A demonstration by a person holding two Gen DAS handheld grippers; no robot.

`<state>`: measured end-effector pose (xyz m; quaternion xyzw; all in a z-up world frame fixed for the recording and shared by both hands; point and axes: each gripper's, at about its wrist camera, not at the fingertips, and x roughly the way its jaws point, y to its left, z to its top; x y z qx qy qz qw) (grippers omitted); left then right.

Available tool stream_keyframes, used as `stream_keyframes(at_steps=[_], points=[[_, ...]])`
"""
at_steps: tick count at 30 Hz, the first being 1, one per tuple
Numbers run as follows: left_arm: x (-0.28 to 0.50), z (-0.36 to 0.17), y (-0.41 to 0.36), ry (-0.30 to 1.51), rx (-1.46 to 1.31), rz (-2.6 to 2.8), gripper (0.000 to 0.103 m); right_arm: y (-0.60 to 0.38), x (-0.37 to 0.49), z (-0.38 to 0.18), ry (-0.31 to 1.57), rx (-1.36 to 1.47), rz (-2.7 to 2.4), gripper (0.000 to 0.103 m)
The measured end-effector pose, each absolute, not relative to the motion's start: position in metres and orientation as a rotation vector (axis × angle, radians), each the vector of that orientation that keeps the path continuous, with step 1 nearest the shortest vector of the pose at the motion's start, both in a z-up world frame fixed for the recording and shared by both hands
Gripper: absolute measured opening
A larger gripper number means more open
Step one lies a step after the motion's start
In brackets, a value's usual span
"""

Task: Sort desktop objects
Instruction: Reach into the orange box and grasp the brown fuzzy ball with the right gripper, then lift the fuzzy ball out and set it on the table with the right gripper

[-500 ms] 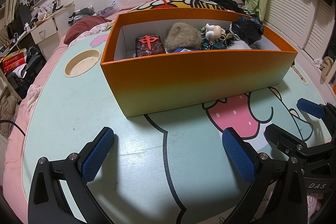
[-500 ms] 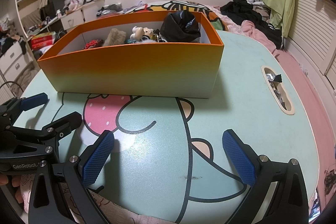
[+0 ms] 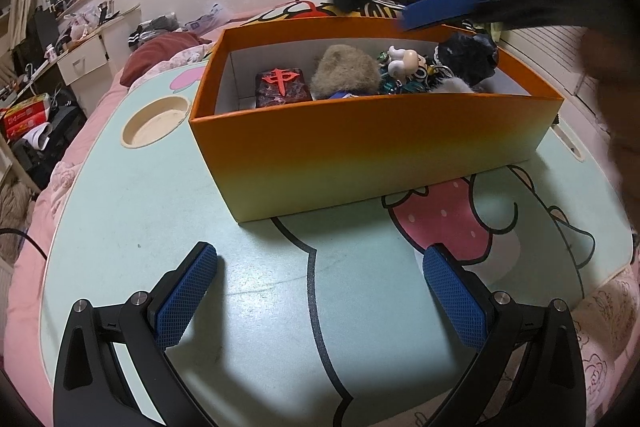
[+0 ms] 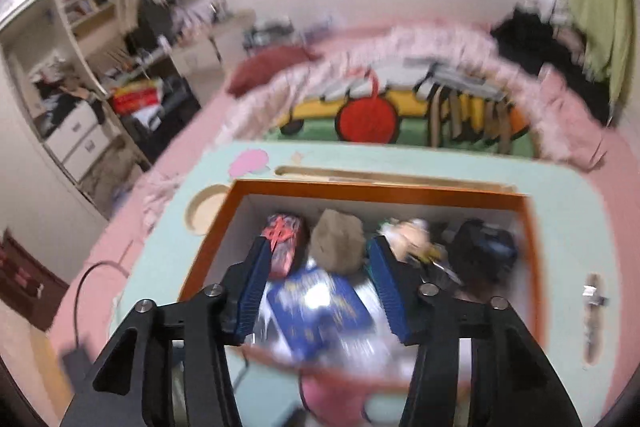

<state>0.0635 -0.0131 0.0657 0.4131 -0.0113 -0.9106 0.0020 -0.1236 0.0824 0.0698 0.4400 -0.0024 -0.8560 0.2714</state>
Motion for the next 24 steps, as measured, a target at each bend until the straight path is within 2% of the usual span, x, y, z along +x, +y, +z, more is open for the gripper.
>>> stream_keyframes(at_steps=[1, 4, 5, 7, 8, 14, 17, 21, 24], points=[[0.064, 0.066, -0.013, -0.036, 1.296, -2.859, 0.103, 0.075, -0.131, 0.064, 0.02, 1.22, -2.303, 0.034], [0.064, 0.066, -0.013, -0.037, 1.299, -2.863, 0.103, 0.06, -0.146, 0.035, 0.126, 1.324, -2.329, 0.033], [0.064, 0.066, -0.013, -0.036, 1.299, -2.864, 0.103, 0.059, -0.147, 0.036, 0.143, 1.314, -2.342, 0.028], [0.065, 0.067, -0.012, -0.037, 1.298, -2.864, 0.103, 0.062, -0.146, 0.039, 0.124, 1.301, -2.323, 0.011], [0.065, 0.067, -0.012, -0.037, 1.298, -2.865, 0.103, 0.066, -0.144, 0.044, 0.1, 1.272, -2.307, 0.009], [0.066, 0.067, -0.012, -0.037, 1.297, -2.864, 0.103, 0.127, -0.091, 0.107, -0.134, 0.974, -2.291, 0.008], [0.067, 0.067, -0.013, -0.037, 1.297, -2.864, 0.103, 0.162, -0.053, 0.122, -0.162, 0.899, -2.274, 0.008], [0.067, 0.068, -0.014, -0.037, 1.297, -2.865, 0.102, 0.184, -0.022, 0.087, -0.111, 1.006, -2.253, 0.009], [0.068, 0.068, -0.014, -0.037, 1.296, -2.864, 0.102, 0.187, -0.036, 0.042, -0.123, 1.139, -2.267, 0.009]])
